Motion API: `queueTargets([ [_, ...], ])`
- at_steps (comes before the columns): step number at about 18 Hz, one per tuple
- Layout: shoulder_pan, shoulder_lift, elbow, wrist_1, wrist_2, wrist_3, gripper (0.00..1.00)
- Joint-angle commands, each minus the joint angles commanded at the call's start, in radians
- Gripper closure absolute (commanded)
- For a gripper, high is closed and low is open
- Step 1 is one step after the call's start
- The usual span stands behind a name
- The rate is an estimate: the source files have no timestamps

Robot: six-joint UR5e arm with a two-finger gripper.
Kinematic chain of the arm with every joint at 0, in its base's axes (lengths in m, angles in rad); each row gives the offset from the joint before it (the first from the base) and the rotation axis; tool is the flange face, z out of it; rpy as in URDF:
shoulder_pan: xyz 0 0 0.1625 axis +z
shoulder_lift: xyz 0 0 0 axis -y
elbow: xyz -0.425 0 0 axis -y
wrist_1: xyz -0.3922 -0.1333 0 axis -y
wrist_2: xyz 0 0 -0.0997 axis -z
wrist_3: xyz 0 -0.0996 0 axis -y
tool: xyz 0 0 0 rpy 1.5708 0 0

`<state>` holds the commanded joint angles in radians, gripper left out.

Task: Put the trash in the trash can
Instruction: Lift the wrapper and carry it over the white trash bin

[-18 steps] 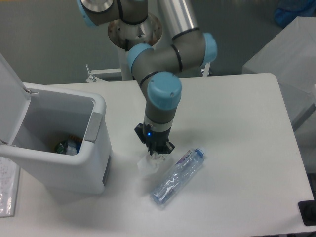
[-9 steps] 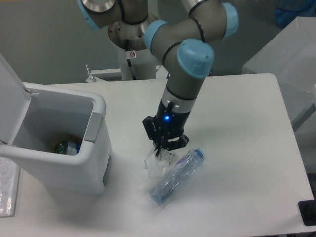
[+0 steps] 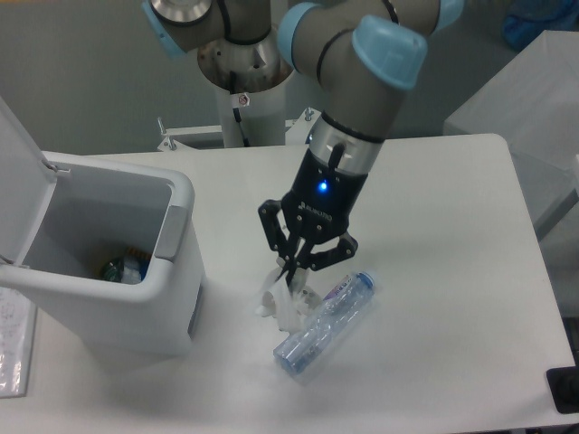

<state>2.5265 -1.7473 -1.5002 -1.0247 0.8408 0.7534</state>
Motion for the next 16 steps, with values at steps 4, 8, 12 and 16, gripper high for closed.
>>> queueTargets([
  [4, -0.029, 0.064, -0.012, -0.003, -0.055, -0.031, 1.0],
  [8, -0.081, 0.126, -0.069, 0.002, -0.069, -0.101, 1.0],
  [12, -0.159, 0.144, -0.11, 0.002, -0.068, -0.152, 1.0],
  [16, -0.219, 0.143, -0.124, -0.002, -0.071, -0.2, 0.76],
])
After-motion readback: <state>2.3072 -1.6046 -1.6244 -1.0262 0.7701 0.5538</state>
